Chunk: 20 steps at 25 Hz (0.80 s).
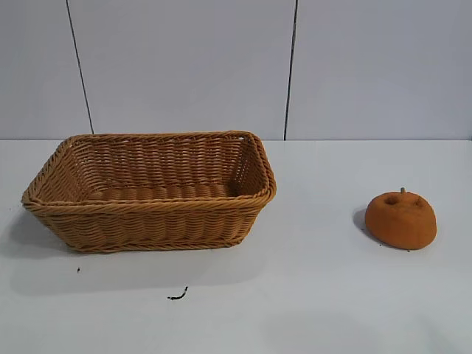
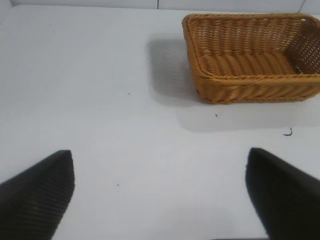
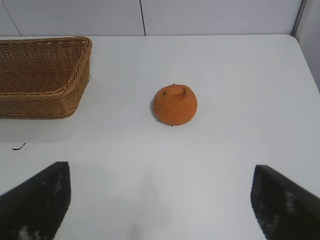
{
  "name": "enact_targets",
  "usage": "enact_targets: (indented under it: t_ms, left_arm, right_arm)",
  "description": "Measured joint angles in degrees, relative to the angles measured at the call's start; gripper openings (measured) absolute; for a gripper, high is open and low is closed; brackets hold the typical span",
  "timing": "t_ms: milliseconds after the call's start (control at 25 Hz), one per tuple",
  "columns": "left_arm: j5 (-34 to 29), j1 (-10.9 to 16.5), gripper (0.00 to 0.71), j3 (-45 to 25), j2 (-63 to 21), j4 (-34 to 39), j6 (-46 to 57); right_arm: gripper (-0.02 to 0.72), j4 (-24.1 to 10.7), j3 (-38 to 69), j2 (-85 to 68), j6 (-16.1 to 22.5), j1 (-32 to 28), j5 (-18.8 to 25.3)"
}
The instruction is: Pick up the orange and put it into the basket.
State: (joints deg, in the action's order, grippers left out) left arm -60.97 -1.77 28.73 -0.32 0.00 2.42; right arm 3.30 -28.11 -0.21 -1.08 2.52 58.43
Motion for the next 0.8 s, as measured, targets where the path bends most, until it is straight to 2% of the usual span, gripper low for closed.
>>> enact_targets:
  t_ms: [400, 600, 800]
  left_arm:
    - [0.0, 0.0, 0.666, 0.0, 0.0, 0.0, 0.0]
    - [0.0, 0.0, 0.666, 0.0, 0.0, 0.0, 0.0]
    - [0.0, 0.0, 0.666, 0.0, 0.0, 0.0, 0.0]
  right_arm:
    - [0.673, 0.0, -1.81, 2.83, 0.78, 0.0, -0.8]
    - [0.673, 0.0, -9.3, 20.27, 1.92, 0.0, -3.04]
    - [0.673, 0.63, -19.59, 41.58, 1.99, 0.0, -3.41]
